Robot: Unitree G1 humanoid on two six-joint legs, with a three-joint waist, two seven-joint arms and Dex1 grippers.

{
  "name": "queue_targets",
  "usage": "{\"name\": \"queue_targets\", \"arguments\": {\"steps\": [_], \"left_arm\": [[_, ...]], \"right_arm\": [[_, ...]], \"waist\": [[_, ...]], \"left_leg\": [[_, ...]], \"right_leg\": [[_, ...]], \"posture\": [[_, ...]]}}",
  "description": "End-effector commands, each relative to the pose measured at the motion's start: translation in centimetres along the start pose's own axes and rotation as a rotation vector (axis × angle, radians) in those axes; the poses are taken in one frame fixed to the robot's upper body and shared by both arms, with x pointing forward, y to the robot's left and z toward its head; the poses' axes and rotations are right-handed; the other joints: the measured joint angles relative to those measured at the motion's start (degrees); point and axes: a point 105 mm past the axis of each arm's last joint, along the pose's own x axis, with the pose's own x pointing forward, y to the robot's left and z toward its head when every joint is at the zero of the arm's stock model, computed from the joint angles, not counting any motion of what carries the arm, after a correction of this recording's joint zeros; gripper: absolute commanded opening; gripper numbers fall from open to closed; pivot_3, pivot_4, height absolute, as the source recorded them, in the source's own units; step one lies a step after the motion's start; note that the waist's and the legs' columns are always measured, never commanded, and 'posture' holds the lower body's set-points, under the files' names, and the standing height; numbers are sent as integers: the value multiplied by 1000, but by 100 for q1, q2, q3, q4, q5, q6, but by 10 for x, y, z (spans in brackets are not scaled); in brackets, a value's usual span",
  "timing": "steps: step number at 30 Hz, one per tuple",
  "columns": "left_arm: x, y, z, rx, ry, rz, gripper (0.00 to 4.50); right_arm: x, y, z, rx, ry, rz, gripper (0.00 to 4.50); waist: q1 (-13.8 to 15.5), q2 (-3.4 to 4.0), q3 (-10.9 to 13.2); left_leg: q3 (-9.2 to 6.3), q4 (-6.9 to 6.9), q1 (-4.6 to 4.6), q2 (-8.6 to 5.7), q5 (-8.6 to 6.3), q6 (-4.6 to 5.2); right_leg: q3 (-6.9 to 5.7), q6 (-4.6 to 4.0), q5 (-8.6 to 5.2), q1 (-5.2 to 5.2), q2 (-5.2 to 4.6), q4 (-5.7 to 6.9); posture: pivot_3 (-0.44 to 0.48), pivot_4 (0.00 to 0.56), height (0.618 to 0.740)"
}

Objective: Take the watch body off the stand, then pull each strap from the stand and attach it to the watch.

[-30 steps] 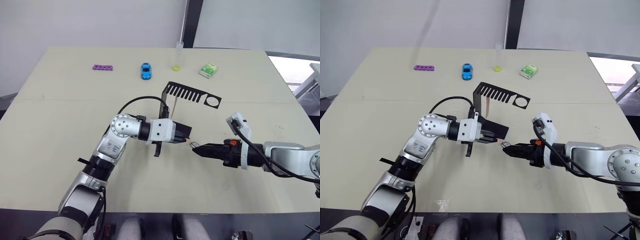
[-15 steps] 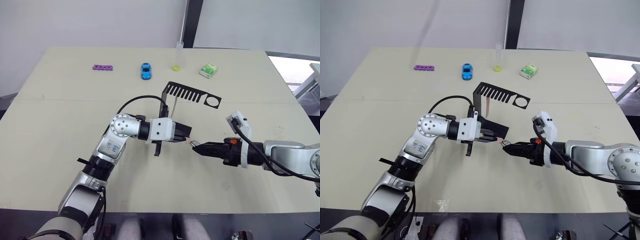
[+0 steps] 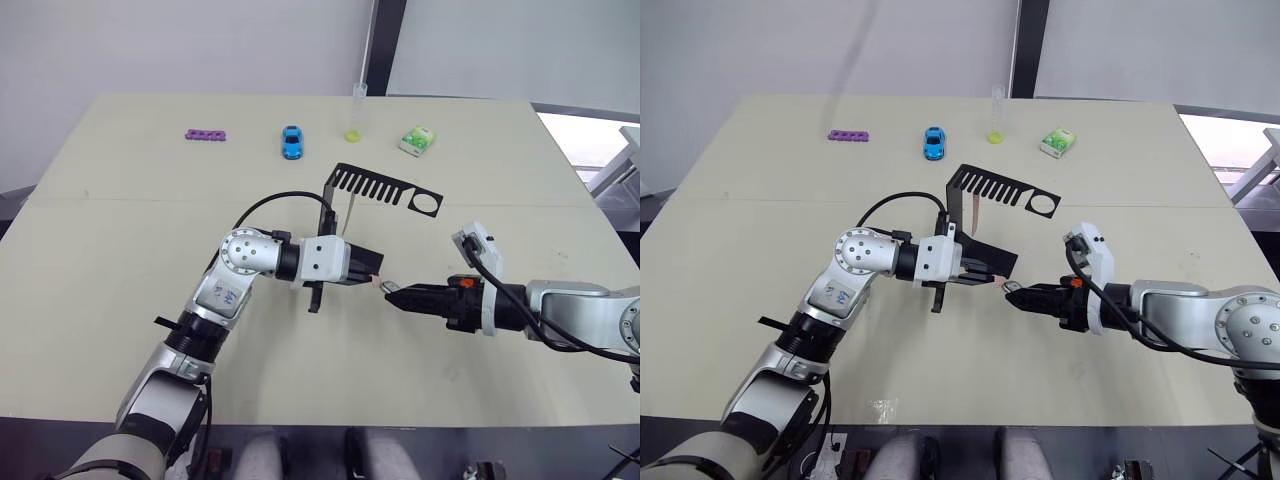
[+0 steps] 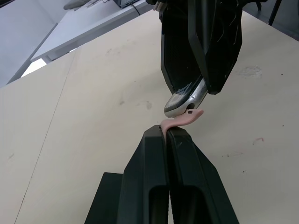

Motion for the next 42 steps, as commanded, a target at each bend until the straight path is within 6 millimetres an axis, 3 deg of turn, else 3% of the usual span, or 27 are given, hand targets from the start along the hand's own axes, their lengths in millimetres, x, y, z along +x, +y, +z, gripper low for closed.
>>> {"name": "queue_targets", "arguments": {"steps": [1,42], "left_arm": [[11,-2,23,71,-68,-31,0],[18,-6,21,33,-57,-28,0]], "right_arm": [[-2,13,12,-40,-40,62,1522],[-4,11,17,-53,-47,49,1522]], "waist": [[3,0,0],[5,0,0]], "left_leg": [[0,0,0,0,0,0],[0,0,-1,0,0,0]], "right_leg": [[0,0,0,0,0,0],[0,0,0,0,0,0]], "posture": [[0,150,740],[0,150,740]]}}
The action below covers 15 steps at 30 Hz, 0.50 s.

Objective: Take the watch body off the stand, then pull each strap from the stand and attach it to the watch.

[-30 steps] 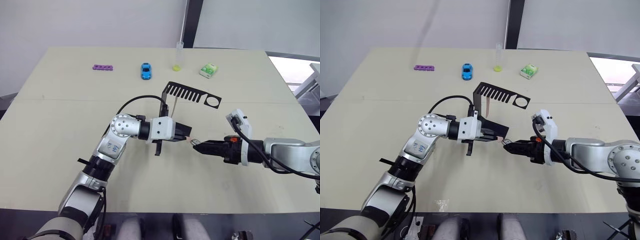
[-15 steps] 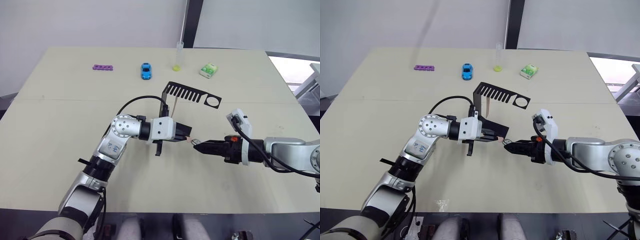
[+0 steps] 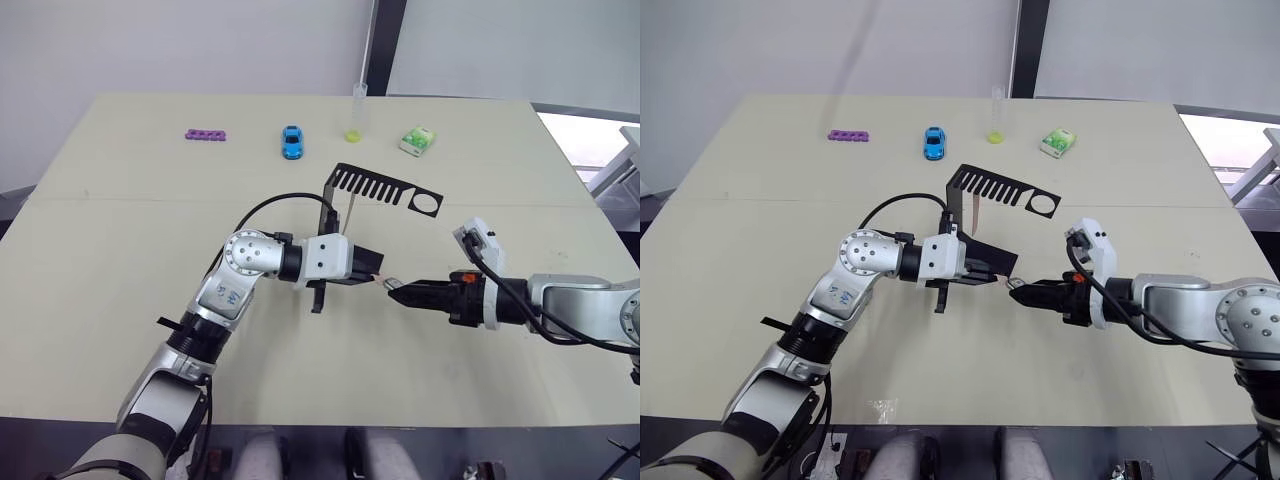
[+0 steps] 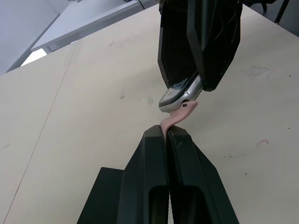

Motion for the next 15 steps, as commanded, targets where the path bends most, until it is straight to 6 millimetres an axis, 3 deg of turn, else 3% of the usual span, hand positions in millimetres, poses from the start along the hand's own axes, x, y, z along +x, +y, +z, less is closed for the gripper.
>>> {"name": "queue_targets", "arguments": {"steps": [1,15], "left_arm": [[13,-7,25,81,-73,-42,0],[16,-5,22,69,-62,-23,0]], "right_arm": [[-3,17,14,-45,-60,69,1522],[-2,18,20,-54,-78,63,1522]], "waist": [[0,0,0],[3,0,0]], "left_leg": [[0,0,0,0,0,0],[-1,0,-1,0,0,0]], "right_leg": [[0,0,0,0,0,0],[0,0,0,0,0,0]], "posture": [[0,150,740],[0,150,740]]}}
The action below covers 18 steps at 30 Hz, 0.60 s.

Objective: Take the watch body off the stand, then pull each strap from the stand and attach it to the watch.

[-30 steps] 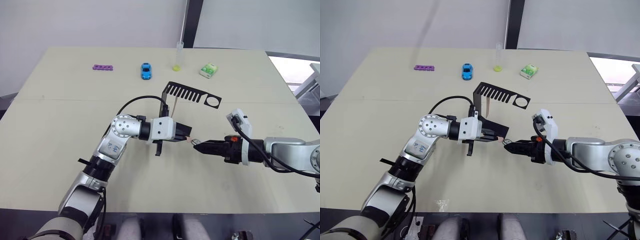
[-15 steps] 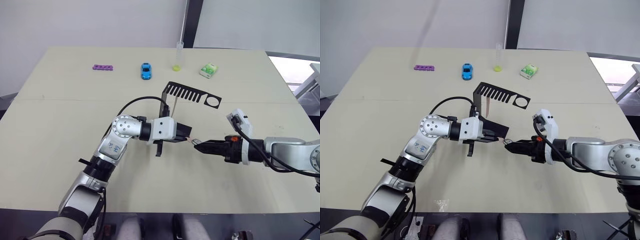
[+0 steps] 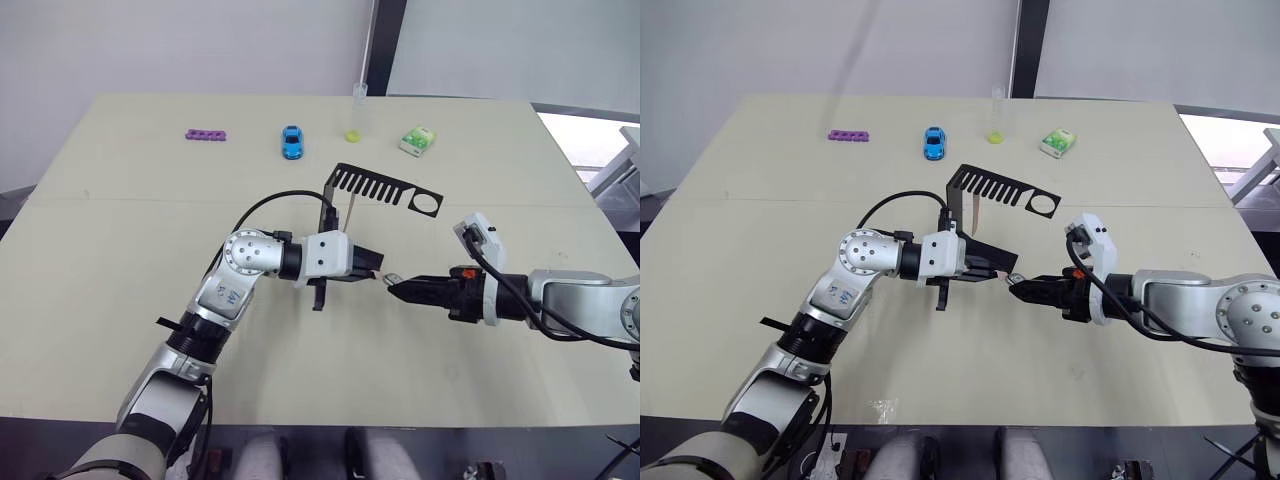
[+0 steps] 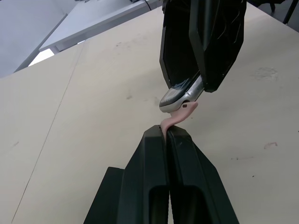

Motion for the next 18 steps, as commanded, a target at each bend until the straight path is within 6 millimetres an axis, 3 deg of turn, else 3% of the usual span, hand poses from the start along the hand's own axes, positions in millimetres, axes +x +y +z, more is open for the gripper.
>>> {"name": "queue_targets", "arguments": {"steps": [1,18], "left_arm": [[15,-9,21,69,-61,-50,0],[20,-8,21,56,-55,-33,0]], "right_arm": [[-3,17,14,-40,-64,68,1522],[-3,20,13,-40,-61,78,1522]], "waist": [[0,0,0],[-2,0,0]], "left_leg": [[0,0,0,0,0,0],[1,0,0,0,0,0]], "right_leg": [[0,0,0,0,0,0],[0,0,0,0,0,0]], "posture": [[0,150,740],[0,150,740]]}}
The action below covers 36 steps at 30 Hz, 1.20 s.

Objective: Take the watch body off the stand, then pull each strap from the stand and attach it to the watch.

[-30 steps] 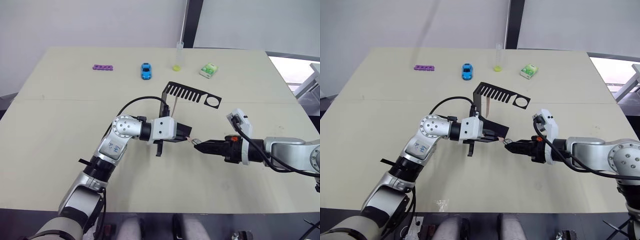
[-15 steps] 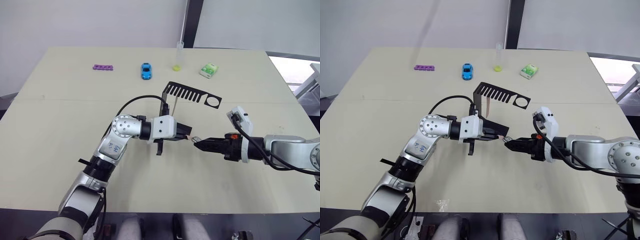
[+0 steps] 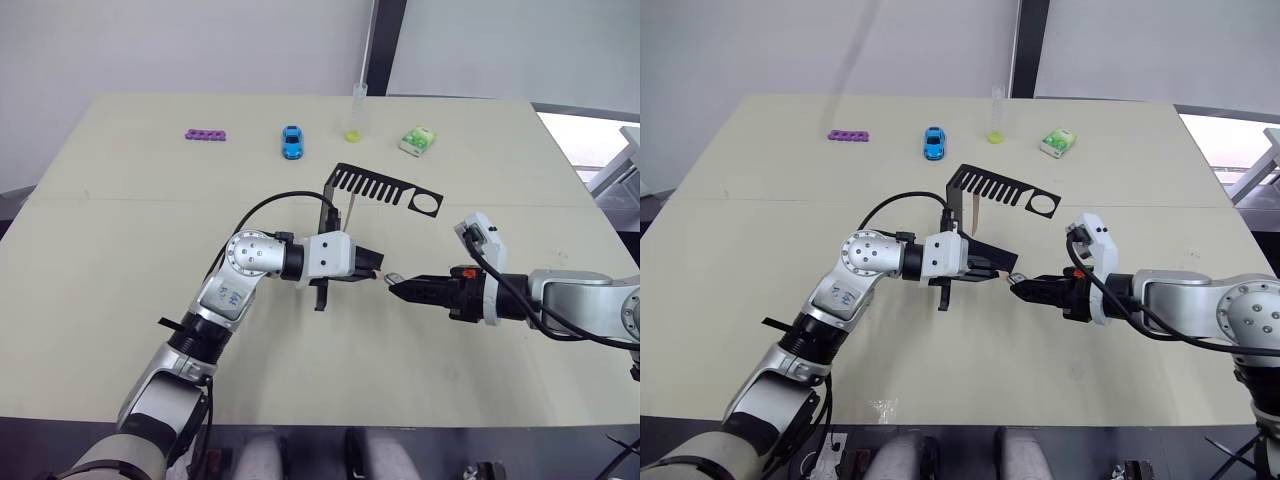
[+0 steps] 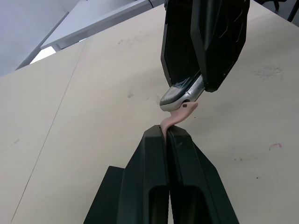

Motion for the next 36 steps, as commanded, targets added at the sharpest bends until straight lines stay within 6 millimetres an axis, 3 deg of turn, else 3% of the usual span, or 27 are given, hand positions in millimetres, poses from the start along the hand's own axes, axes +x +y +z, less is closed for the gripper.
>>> {"name": "queue_targets", "arguments": {"steps": [1,29,36], "left_arm": [[17,-8,22,60,-65,-40,0],[18,1,22,47,-49,0,0],[16,2,25,54,-55,6,0]], "right_arm": [[-2,23,14,-37,-63,97,1522],[2,32,20,-20,-84,130,1522],[2,21,16,-11,-74,94,1522]], "waist": [[1,0,0],[-1,0,0],[0,0,0]], "left_leg": [[0,0,0,0,0,0],[0,0,0,0,0,0],[0,0,-1,0,0,0]], "right_leg": [[0,0,0,0,0,0],[0,0,0,0,0,0],[0,0,0,0,0,0]], "posture": [[0,150,740],[0,150,740],[0,150,740]]}}
